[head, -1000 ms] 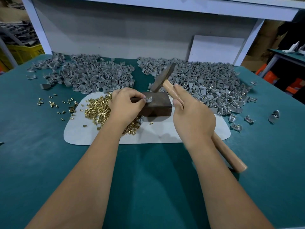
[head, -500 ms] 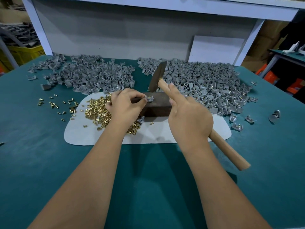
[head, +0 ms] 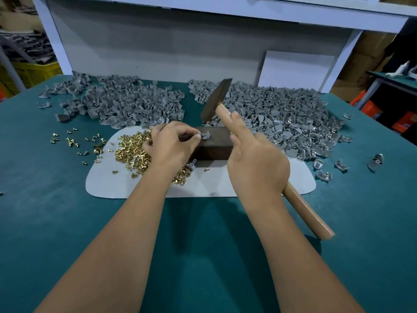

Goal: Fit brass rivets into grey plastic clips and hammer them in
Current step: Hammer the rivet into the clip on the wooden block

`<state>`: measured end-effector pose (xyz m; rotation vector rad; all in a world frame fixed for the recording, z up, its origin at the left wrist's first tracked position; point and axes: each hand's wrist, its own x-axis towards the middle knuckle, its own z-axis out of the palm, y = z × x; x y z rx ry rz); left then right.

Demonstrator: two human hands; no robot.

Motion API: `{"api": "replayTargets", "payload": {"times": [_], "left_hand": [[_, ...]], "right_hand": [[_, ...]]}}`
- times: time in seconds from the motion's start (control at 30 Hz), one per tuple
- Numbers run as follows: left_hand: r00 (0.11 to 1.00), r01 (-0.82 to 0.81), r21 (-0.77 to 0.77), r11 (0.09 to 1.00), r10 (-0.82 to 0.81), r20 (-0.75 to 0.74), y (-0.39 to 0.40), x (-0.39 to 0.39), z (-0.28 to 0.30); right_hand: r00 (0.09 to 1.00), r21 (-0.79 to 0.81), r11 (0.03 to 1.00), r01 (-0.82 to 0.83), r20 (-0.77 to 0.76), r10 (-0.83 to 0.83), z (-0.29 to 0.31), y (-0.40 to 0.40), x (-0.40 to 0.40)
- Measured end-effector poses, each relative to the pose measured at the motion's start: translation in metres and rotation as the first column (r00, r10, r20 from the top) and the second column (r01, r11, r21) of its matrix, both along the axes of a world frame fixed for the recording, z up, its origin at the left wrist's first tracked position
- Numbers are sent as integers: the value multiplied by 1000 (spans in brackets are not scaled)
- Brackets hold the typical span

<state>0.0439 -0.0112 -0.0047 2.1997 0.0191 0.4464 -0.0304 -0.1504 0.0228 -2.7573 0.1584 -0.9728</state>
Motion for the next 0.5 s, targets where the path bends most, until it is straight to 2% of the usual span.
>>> {"api": "replayTargets", "payload": {"times": [0.13,0.23,0.33,0.5], "left_hand": [[1000,-7,-6,1000,7,-1,0,-1,0],[1000,-11,-1,1000,11,-9,0,0,0],[1000,-7,-14,1000,8,11,0,-1,0],[1000,-22,-20,1000,22,-6,-2,-1,0]], "right_hand": [[999,-75,997,-7,-52,3,-5,-2,2],[1000,-49,999,3,11,-3,-1,1,0],[999,-118,993,15,-46,-21,-6,-1,3],[999,-94,995,16,-48,-20,-4,1,2]]}}
